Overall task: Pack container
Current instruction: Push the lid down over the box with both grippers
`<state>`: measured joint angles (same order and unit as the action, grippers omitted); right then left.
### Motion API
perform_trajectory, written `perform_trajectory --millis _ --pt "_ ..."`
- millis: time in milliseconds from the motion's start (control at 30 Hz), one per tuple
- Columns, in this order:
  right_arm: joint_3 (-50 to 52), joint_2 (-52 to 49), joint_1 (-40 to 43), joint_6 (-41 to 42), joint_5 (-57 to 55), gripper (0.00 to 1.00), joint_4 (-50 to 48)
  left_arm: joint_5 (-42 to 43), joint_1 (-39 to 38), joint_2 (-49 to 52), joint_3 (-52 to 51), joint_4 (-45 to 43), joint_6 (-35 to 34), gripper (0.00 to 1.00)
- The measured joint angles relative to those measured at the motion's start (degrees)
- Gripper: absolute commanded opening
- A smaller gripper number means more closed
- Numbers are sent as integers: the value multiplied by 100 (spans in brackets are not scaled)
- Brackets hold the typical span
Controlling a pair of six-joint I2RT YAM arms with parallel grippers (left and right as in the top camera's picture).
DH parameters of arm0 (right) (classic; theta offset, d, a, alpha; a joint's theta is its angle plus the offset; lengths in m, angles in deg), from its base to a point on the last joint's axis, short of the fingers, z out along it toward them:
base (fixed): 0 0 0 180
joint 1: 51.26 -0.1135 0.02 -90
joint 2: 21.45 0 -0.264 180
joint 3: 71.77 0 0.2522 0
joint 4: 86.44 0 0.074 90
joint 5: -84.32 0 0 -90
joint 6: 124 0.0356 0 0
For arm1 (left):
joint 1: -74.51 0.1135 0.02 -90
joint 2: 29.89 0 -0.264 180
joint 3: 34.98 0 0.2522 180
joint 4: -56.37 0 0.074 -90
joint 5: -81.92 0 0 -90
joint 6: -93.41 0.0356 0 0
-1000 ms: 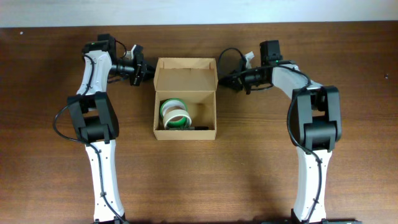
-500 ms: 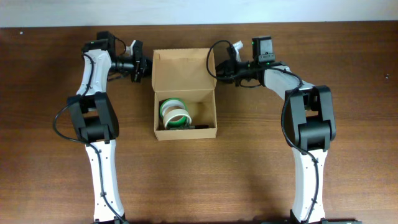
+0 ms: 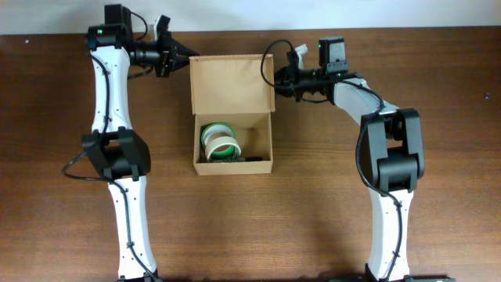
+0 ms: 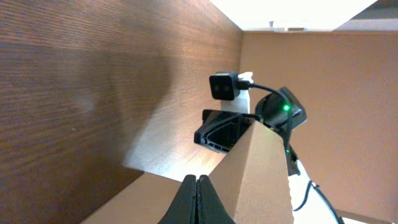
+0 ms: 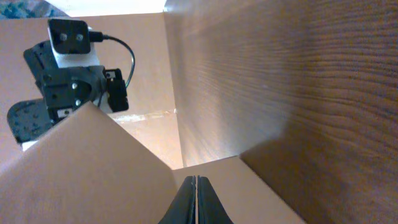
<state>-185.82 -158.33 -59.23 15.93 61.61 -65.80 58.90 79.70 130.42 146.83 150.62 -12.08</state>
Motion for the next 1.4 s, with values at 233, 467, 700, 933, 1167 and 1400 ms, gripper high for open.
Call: perform_trajectory --millis 233,467,700,933,1167,1400 --pt "-7 710 -129 -7 -389 4 522 -455 -219 0 610 984 90 2" --pt "-83 1502 -249 -802 -1388 4 2514 -922 -407 0 977 1598 352 1" --pt "-96 2052 -575 -1423 -2363 4 3445 -1635 -634 -15 1071 1600 387 1" --pt "-120 2310 -817 -1921 -3185 4 4356 -2870 -1054 -566 1071 1609 345 1" --pt "-120 2507 -1279 -2328 -4175 4 4898 -4011 -1471 -1519 1062 1606 348 1" --pt "-146 2997 -1773 -2616 -5145 4 5458 -4977 -1725 -2330 269 1602 372 1"
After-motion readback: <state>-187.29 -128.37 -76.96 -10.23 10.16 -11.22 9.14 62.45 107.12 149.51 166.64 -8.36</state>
